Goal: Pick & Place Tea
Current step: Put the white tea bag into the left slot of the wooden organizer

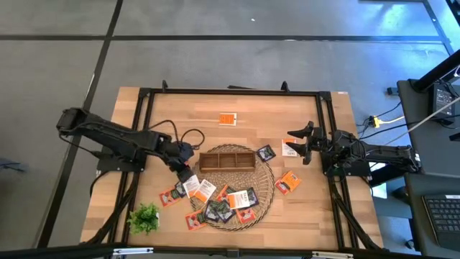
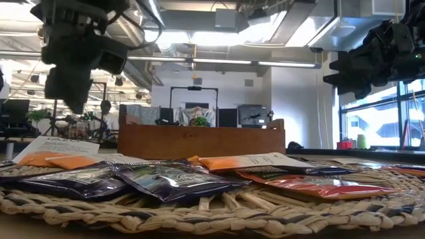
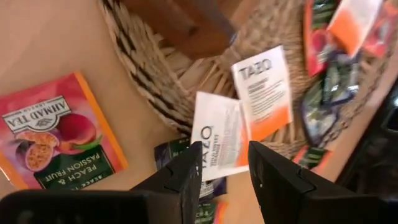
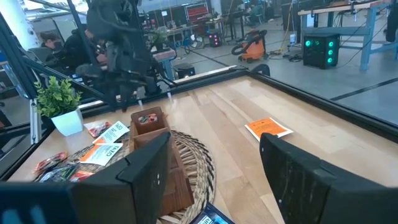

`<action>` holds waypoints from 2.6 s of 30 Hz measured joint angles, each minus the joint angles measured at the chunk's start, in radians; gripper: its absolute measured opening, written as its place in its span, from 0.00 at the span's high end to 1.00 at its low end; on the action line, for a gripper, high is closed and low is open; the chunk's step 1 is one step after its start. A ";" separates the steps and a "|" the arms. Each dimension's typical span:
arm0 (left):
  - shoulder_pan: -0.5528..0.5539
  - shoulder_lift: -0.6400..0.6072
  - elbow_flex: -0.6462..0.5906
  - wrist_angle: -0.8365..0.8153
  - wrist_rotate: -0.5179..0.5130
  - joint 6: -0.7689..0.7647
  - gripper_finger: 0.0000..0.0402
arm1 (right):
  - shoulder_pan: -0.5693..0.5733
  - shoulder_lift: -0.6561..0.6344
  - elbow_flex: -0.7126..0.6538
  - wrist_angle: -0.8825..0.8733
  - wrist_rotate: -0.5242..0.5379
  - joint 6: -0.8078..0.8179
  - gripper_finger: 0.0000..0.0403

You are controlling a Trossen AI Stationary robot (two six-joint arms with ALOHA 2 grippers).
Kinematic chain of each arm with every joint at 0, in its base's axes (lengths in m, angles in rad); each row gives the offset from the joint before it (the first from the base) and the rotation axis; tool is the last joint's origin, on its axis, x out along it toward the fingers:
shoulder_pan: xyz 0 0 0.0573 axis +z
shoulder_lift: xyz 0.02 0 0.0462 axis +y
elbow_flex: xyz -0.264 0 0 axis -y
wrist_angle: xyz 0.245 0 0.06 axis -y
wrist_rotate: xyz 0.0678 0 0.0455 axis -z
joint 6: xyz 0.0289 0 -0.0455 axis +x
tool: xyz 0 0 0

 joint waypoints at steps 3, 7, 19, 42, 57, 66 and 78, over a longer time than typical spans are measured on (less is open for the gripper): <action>-0.003 0.043 0.000 0.000 -0.001 -0.031 0.69 | 0.000 0.000 0.000 0.000 0.000 0.000 0.39; -0.003 0.091 0.000 0.002 -0.001 -0.046 0.69 | 0.000 0.000 0.000 0.000 0.000 0.001 0.39; 0.005 0.145 -0.001 -0.010 0.014 0.009 0.69 | 0.000 0.000 0.000 0.000 0.000 0.001 0.39; 0.298 -0.144 -0.373 0.524 0.406 0.035 0.69 | 0.000 0.000 0.000 0.000 0.000 0.051 0.39; 0.283 -0.143 -0.423 0.526 0.339 0.039 0.69 | 0.000 0.000 0.000 0.000 0.000 0.049 0.39; 0.254 -0.142 -0.423 0.529 0.301 0.001 0.69 | 0.000 0.000 0.000 0.000 0.000 0.048 0.39; 0.239 -0.142 -0.424 0.565 0.297 -0.033 0.69 | 0.000 0.000 0.000 0.000 0.000 0.048 0.39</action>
